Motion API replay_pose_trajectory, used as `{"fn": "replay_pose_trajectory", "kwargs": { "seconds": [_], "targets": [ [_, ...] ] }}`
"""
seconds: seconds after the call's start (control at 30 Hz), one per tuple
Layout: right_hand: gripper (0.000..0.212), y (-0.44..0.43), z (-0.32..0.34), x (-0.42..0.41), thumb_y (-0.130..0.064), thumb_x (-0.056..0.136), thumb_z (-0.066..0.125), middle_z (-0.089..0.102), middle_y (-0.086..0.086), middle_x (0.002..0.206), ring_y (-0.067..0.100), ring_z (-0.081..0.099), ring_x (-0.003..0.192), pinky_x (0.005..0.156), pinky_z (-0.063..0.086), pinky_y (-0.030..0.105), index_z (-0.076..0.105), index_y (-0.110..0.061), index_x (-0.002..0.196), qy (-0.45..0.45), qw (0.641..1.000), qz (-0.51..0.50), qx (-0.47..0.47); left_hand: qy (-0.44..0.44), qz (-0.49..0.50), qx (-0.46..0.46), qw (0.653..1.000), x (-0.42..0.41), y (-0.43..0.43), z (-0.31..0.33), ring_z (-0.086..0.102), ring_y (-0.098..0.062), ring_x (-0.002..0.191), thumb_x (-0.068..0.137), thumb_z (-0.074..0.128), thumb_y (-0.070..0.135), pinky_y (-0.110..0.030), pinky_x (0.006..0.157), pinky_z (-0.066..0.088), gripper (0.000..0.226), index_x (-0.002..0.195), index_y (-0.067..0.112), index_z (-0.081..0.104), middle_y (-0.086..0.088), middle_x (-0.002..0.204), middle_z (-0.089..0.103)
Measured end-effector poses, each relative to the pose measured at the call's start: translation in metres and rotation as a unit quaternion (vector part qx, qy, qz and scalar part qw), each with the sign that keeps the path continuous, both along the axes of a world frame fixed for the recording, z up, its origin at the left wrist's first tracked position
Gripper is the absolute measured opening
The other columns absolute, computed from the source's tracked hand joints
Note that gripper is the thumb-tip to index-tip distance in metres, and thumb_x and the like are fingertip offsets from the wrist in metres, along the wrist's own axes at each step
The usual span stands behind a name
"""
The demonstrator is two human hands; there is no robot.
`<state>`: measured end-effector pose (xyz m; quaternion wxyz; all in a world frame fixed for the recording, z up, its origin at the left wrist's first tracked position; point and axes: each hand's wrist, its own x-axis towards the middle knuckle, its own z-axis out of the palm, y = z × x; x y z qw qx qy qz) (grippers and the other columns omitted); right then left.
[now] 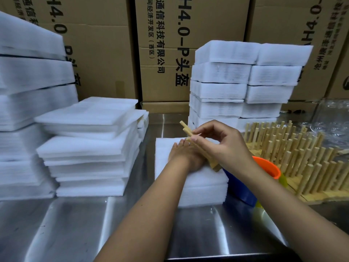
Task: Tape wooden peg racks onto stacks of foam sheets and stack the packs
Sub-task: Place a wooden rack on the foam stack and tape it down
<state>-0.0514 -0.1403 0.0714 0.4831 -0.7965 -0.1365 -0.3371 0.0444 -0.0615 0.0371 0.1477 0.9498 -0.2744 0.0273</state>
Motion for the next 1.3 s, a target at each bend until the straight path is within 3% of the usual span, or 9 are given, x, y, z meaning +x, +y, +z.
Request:
{"fn": "replay_pose_trajectory", "kwargs": {
  "seconds": [0.13, 0.3, 0.47, 0.6, 0.8, 0.93, 1.03, 1.13, 1.3],
  "targets": [
    [0.011, -0.016, -0.004, 0.017, -0.020, 0.091, 0.060, 0.066, -0.001, 0.092, 0.013, 0.060, 0.086, 0.083, 0.049, 0.033, 0.069, -0.015, 0.093, 0.058, 0.985, -0.140, 0.081, 0.002, -0.009, 0.027, 1.000, -0.003, 0.002, 0.003, 0.016, -0.022, 0.144, 0.094, 0.036, 0.039, -0.044, 0.116, 0.012, 0.049, 0.142, 0.027, 0.037, -0.004, 0.153, 0.028],
    [0.035, -0.024, -0.010, 0.032, -0.041, 0.091, 0.053, 0.065, 0.002, 0.106, 0.021, 0.058, 0.100, 0.076, 0.041, 0.027, 0.066, -0.020, 0.117, 0.280, 0.918, -0.225, -0.171, 0.029, -0.015, 0.027, 0.999, -0.003, 0.001, 0.004, 0.005, -0.020, 0.146, 0.096, 0.031, 0.043, -0.043, 0.116, 0.003, 0.054, 0.148, 0.032, 0.023, -0.002, 0.157, 0.018],
    [0.032, -0.020, -0.011, 0.034, -0.041, 0.091, 0.055, 0.067, 0.003, 0.088, 0.017, 0.057, 0.077, 0.055, 0.039, 0.020, 0.068, -0.015, 0.105, 0.301, 0.915, -0.187, -0.193, 0.129, -0.013, -0.187, 0.974, -0.001, 0.011, 0.005, 0.046, -0.023, 0.124, 0.095, 0.045, 0.031, -0.033, 0.102, 0.037, 0.042, 0.136, 0.018, 0.044, -0.005, 0.134, 0.050],
    [0.037, -0.018, -0.010, 0.033, -0.029, 0.091, 0.055, 0.062, 0.005, 0.105, 0.022, 0.053, 0.091, 0.068, 0.037, 0.028, 0.057, -0.016, 0.125, 0.299, 0.907, -0.185, -0.231, 0.230, 0.079, -0.547, 0.801, 0.009, 0.028, 0.008, 0.062, -0.013, 0.096, 0.092, 0.038, -0.007, -0.013, 0.057, 0.041, 0.049, 0.135, 0.016, 0.048, -0.006, 0.116, 0.059],
    [0.046, -0.010, -0.014, 0.033, -0.023, 0.087, 0.054, 0.058, -0.004, 0.083, 0.019, 0.054, 0.085, 0.055, 0.034, 0.023, 0.054, -0.024, 0.133, 0.277, 0.914, -0.170, -0.243, 0.329, 0.132, -0.790, 0.500, 0.020, 0.046, 0.008, 0.038, -0.023, 0.136, 0.097, 0.031, 0.013, -0.035, 0.111, 0.027, 0.045, 0.141, 0.006, 0.041, -0.010, 0.139, 0.050],
    [0.047, -0.008, -0.013, 0.035, -0.025, 0.086, 0.054, 0.058, -0.004, 0.090, 0.016, 0.050, 0.084, 0.063, 0.037, 0.026, 0.053, -0.029, 0.133, 0.280, 0.905, -0.172, -0.271, 0.195, 0.165, -0.788, 0.560, 0.013, 0.045, 0.011, 0.059, -0.006, 0.112, 0.093, 0.040, 0.013, -0.015, 0.090, 0.040, 0.032, 0.115, 0.013, 0.063, 0.001, 0.105, 0.071],
    [0.049, -0.006, -0.013, 0.036, -0.026, 0.084, 0.054, 0.062, 0.001, 0.116, 0.021, 0.055, 0.100, 0.070, 0.040, 0.028, 0.052, -0.030, 0.133, 0.285, 0.895, -0.185, -0.290, 0.053, 0.173, -0.684, 0.707, 0.007, 0.041, 0.014, 0.058, 0.012, 0.083, 0.091, 0.044, 0.018, -0.004, 0.065, 0.039, 0.027, 0.098, 0.026, 0.069, 0.011, 0.096, 0.070],
    [0.045, -0.005, -0.012, 0.034, -0.034, 0.087, 0.054, 0.061, 0.003, 0.118, 0.022, 0.055, 0.100, 0.072, 0.043, 0.030, 0.051, -0.025, 0.131, 0.292, 0.885, -0.191, -0.309, -0.016, 0.134, -0.539, 0.832, 0.006, 0.036, 0.019, 0.058, -0.002, 0.091, 0.088, 0.049, 0.022, -0.017, 0.076, 0.043, 0.028, 0.106, 0.026, 0.070, 0.013, 0.102, 0.068],
    [0.047, -0.039, 0.007, -0.002, -0.061, 0.084, 0.053, 0.062, -0.006, 0.094, 0.016, 0.058, 0.086, 0.067, 0.041, 0.032, 0.047, -0.026, 0.115, 0.221, 0.926, -0.211, -0.223, 0.011, 0.061, -0.523, 0.850, 0.010, 0.056, 0.044, 0.064, -0.005, 0.091, 0.088, 0.053, 0.020, -0.020, 0.079, 0.048, 0.021, 0.087, 0.030, 0.071, 0.014, 0.088, 0.071]
  ]
}}
